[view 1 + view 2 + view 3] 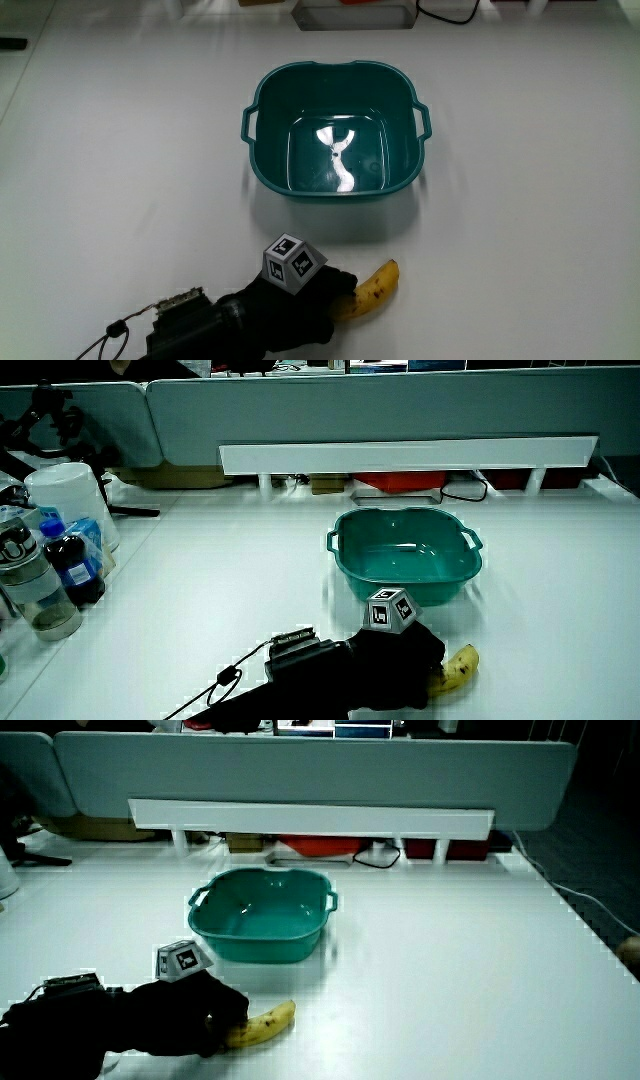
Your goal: Pick banana from desk
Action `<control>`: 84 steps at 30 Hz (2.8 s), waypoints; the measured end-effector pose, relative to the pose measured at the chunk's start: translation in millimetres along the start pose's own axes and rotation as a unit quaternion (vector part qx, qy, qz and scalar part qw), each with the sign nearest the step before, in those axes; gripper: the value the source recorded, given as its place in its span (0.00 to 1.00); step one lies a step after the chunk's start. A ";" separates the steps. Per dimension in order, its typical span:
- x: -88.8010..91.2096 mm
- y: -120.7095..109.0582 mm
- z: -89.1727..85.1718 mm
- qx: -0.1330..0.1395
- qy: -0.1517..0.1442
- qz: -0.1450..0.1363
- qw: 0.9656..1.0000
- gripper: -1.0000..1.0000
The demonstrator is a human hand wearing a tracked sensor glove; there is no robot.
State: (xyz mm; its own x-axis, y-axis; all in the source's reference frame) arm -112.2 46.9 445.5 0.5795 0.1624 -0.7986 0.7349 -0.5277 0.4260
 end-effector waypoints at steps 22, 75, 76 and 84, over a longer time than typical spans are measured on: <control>22.2 52.1 -36.2 0.004 0.043 0.082 0.996 0.60; 22.1 44.2 -36.2 0.012 0.079 0.041 0.996 1.00; 24.7 43.3 -32.0 0.012 0.082 0.033 0.996 1.00; 60.2 27.5 16.0 0.008 0.081 0.007 0.997 1.00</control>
State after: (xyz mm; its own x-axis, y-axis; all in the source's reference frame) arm -62.7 28.9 402.3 0.6406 0.2871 -0.7122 0.7213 -0.5433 0.4297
